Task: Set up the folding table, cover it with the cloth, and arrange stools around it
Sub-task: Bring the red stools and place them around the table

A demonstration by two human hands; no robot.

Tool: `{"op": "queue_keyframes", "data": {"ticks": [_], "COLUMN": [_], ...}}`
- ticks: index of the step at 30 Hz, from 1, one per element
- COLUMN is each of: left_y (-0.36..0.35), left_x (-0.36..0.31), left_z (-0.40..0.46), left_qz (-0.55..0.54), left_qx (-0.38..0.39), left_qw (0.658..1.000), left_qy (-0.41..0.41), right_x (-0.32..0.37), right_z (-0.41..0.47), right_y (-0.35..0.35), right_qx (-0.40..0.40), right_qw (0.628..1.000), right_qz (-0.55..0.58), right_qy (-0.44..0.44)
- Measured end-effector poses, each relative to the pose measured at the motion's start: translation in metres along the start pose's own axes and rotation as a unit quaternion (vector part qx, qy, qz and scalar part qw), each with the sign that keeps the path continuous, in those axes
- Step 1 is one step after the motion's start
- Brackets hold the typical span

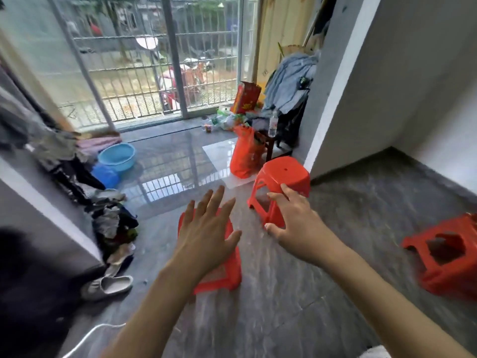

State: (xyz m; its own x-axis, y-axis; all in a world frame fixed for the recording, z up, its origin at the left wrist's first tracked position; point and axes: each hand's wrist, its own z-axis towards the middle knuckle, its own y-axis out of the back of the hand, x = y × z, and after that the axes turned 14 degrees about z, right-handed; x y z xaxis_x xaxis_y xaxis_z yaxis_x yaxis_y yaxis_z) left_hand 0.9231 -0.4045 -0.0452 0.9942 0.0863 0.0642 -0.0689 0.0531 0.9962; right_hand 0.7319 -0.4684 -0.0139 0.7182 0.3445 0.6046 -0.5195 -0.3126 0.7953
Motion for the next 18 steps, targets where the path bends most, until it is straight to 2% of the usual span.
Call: {"op": "queue_keyframes", "data": {"ticks": [8,18], "left_y": [-0.038,-0.085], "left_x": [0.059,0.093], "left_z": [0.032,0.131], "left_qz": [0.011,-0.002], "left_qx": [0.087,0.148], "left_qw": [0.992,0.981], "left_qy": [0.093,0.128], "right_x": [-0.006,-0.052], "right_z": [0.091,0.229], "right_y": [-0.036,-0.057], "right_qx": [0.06,0.082], "right_qw": [0.997,0.995], "right_qz": [0.001,0.004], "right_qy": [0.057,0.065]}}
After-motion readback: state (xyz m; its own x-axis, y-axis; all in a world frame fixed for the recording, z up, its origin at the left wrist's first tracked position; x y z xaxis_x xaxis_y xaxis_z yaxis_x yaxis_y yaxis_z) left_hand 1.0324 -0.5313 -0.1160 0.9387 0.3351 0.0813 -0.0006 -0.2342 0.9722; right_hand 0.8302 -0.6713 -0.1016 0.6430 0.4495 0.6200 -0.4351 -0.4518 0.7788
